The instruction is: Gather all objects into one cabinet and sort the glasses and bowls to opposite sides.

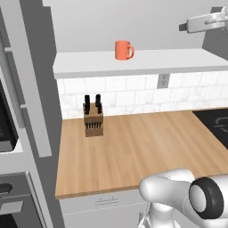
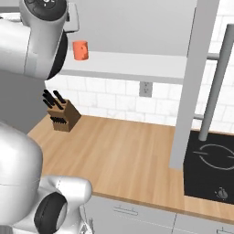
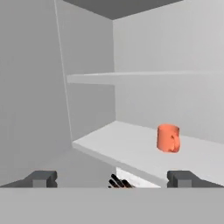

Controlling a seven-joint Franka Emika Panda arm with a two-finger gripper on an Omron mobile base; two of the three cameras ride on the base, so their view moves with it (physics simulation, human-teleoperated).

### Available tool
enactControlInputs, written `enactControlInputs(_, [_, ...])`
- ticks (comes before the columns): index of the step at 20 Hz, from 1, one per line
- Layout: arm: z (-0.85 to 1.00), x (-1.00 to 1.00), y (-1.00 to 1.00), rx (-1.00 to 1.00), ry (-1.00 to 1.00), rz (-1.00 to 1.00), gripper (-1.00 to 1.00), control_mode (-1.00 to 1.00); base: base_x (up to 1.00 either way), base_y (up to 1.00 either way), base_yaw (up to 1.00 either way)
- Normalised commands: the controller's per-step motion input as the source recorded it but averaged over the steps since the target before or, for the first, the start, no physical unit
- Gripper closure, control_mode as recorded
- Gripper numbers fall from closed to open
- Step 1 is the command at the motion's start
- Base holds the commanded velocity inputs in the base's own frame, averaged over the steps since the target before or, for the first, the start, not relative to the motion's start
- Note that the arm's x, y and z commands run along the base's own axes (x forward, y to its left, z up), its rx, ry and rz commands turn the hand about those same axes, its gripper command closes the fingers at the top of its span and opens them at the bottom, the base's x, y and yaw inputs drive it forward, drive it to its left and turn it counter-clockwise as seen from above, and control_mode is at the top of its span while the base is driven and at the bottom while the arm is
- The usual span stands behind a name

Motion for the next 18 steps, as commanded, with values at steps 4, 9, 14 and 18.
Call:
enactControlInputs(4, [-0.06,0.95,0.09,-0.03,-0.07,0.04,-1.0,-1.0,0.0,0.0,0.0])
enactControlInputs(9, [0.27,0.36,-0.28,-0.22,0.04,0.01,-1.0,-1.0,0.0,0.0,0.0])
enactControlInputs(14, [0.05,0.06,-0.37,-0.15,0.27,-0.01,-1.0,-1.0,0.0,0.0,0.0])
enactControlInputs(18, [-0.07,0.03,0.0,-0.24,0.37,-0.01,-1.0,-1.0,0.0,0.0,0.0])
